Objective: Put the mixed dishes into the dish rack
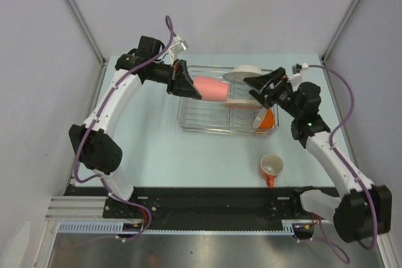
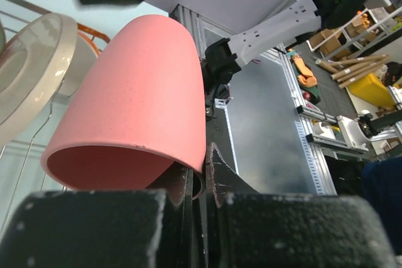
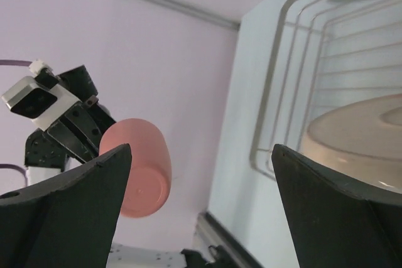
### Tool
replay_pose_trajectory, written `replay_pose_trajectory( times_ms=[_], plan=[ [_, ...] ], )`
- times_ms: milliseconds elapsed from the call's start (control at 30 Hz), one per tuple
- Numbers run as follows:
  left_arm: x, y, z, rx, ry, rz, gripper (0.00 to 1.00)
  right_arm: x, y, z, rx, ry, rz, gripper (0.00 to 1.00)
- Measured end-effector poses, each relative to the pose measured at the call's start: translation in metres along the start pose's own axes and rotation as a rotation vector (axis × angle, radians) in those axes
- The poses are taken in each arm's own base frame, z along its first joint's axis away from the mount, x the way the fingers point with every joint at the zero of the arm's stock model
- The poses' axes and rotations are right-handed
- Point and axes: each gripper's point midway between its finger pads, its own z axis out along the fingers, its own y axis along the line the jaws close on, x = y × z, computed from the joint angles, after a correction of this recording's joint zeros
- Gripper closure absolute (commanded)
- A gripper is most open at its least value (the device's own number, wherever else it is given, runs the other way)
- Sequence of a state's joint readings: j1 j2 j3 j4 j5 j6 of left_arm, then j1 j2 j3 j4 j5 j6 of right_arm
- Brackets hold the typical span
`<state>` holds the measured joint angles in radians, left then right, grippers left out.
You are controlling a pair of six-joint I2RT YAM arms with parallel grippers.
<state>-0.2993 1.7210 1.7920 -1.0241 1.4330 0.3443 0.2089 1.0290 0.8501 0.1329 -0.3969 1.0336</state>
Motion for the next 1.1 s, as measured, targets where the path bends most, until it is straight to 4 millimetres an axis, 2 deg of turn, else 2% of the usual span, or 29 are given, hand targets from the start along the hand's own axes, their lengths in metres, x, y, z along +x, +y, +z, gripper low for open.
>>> replay_pose_trajectory(
  times_ms=[100,200,333,433,600,767,1033,1100],
  plan=[
    [-0.005,-0.004,0.008,0.026,0.002,0.005,1.0,0.028,-0.003,0.027,-0.081,0.113,0.121,0.0],
    [-0.009,-0.007,0.015,0.044,0.005,0.014,1.0,0.051,0.011,0.038,-0.159,0.201,0.18,0.0],
    [-0.016,-0.016,0.021,0.093,0.001,0.007,1.0,0.048,0.039,0.036,-0.263,0.195,0.196,0.0],
    [-0.016,-0.012,0.024,0.094,-0.004,0.02,1.0,0.048,0.056,0.032,-0.328,0.204,0.205,0.0],
    [-0.006,-0.004,0.027,0.095,-0.015,-0.017,1.0,0.049,0.071,0.026,-0.384,0.219,0.225,0.0],
    [-0.011,-0.005,0.028,0.109,-0.025,-0.027,1.0,0.054,0.072,0.027,-0.385,0.231,0.237,0.0],
    [-0.019,-0.006,0.029,0.112,-0.034,0.012,1.0,0.089,0.073,0.033,-0.345,0.335,0.202,0.0],
    [-0.019,-0.006,0.029,0.112,-0.034,0.017,1.0,0.091,0.069,0.034,-0.328,0.341,0.193,0.1]
  ],
)
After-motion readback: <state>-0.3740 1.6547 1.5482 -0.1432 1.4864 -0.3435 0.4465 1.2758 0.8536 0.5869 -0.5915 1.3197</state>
